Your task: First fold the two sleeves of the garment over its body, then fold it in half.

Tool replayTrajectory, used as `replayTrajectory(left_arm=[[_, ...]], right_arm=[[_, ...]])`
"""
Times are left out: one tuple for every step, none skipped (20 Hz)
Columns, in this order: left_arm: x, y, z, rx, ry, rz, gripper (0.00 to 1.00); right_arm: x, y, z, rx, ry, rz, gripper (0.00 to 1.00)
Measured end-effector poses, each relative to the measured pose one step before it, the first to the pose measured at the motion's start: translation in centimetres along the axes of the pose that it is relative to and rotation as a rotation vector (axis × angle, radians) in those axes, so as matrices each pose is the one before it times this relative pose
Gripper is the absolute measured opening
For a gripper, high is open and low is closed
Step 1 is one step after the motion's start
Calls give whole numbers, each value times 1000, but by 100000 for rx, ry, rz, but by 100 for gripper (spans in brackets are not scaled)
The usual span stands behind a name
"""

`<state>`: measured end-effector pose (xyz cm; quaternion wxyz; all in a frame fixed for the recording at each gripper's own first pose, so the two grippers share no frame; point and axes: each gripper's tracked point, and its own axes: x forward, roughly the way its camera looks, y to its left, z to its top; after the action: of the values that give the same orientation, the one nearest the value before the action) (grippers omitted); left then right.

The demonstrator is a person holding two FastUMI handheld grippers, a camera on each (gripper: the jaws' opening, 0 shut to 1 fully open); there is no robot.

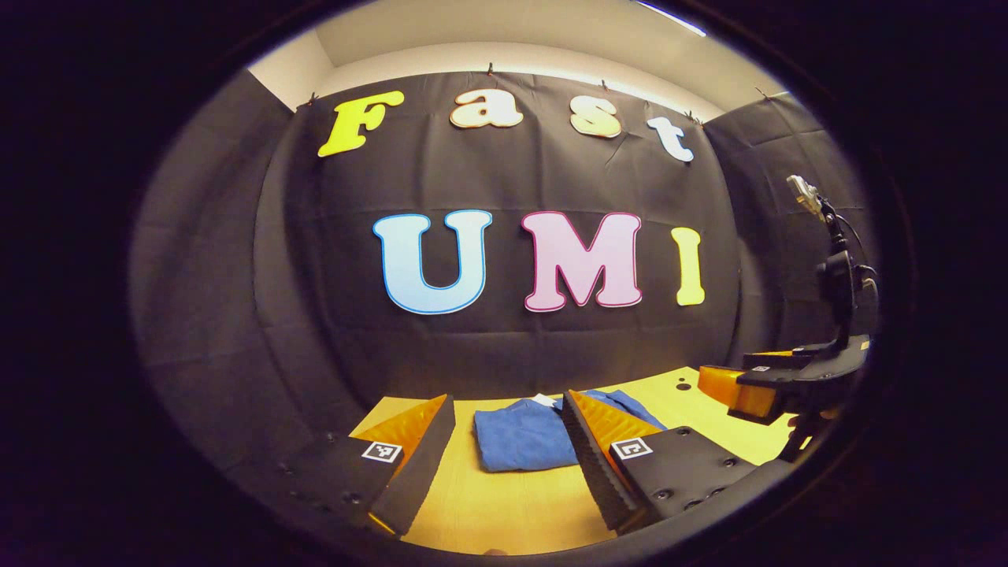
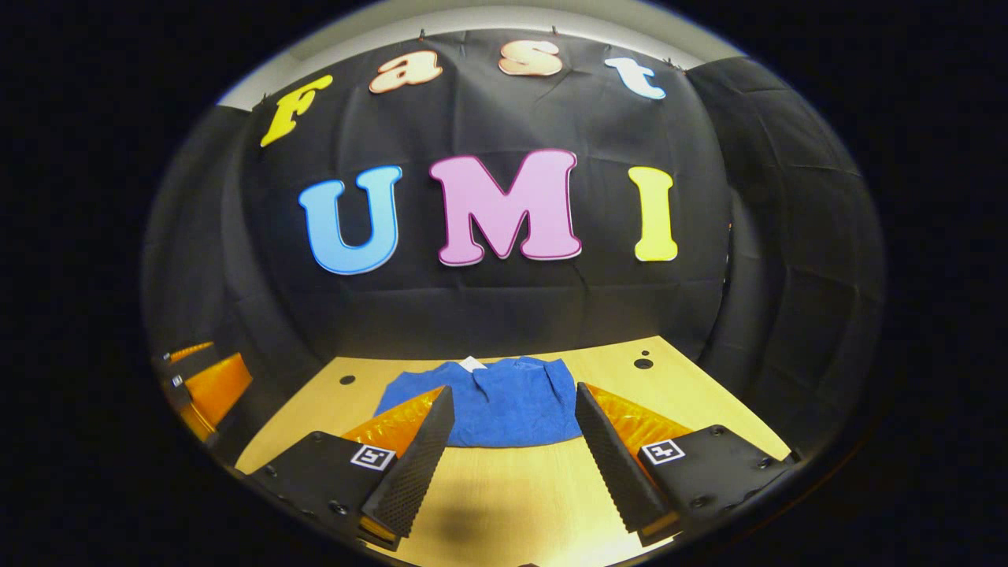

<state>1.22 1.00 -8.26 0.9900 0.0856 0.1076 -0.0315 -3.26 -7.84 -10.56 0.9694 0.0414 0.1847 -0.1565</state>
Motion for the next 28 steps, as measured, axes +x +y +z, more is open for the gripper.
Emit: replayTrajectory(left_arm=[[-1366,-696,-123,302,-1305,-2098,81],[-1187,-369,-157,391,-1243,-1101,81],[-862,-302,0,85,-788,-353,80],[-818,-157,-22,-475,-703,275,78],[-602,-72,-272,-695,562,161,78],[-697,82,-113,-638,211,4,80],[-162,155,285,-808,-305,431,81],[206,125,1,-820,229,766,80],[9,12,50,-590,150,226,80],[-192,62,8,-487,18,274,79],[-9,101,-2,-15,666,462,79],[-175,-24,-57,607,498,36,80],[-25,55,88,1253,-163,222,79],[-257,236,-161,940,-231,2157,77],[168,11,-110,137,-191,1359,77],[50,-292,-264,-950,164,561,77],[-125,-180,-56,-1881,666,-181,77],[-129,150,285,-1691,539,-187,77],[-11,45,174,-655,-155,139,79],[-72,478,203,324,-1173,645,81],[-21,260,191,645,-862,413,79],[-203,141,-104,256,-459,142,79],[-69,5,-121,-209,110,187,79],[-44,147,13,-843,-63,45,78],[-168,25,9,-1145,257,-141,80],[-165,223,47,-933,300,-36,77],[-59,171,130,-862,90,791,78],[-5,13,130,-992,62,1059,78]], right_arm=[[-1628,185,170,236,-1311,162,97],[-1649,383,78,235,-896,866,97],[-1387,376,113,-12,-1217,822,97],[-1332,28,-83,-655,-1420,551,97],[-1031,-143,56,-760,-1733,-329,97],[-1021,501,-20,62,-2035,1724,97],[-620,435,4,485,-1595,2205,97],[-1284,614,46,383,-1293,839,97],[-1557,-398,409,289,-1961,-432,97],[-920,-413,158,-105,-2619,-935,97],[-468,-165,173,-6,-1680,-1256,97],[-202,-157,276,352,-652,-1280,84],[-21,169,480,1035,-1028,-437,84],[101,44,530,754,-1297,-667,97],[69,-373,481,145,-1762,-1171,96],[202,-238,255,122,-1060,-797,96],[271,73,-330,175,580,-253,84],[45,99,-444,303,1846,177,84],[-22,203,-25,-67,856,366,96],[62,28,284,-599,-509,122,96],[106,-45,135,-1095,-570,21,96],[122,144,85,-973,-436,421,96],[135,424,-25,-740,-180,1157,96],[66,402,-19,-334,412,991,96],[86,301,-12,-99,144,1096,96],[127,433,94,220,152,1077,96],[121,267,5,125,222,929,96],[146,237,60,-113,-42,618,96]])
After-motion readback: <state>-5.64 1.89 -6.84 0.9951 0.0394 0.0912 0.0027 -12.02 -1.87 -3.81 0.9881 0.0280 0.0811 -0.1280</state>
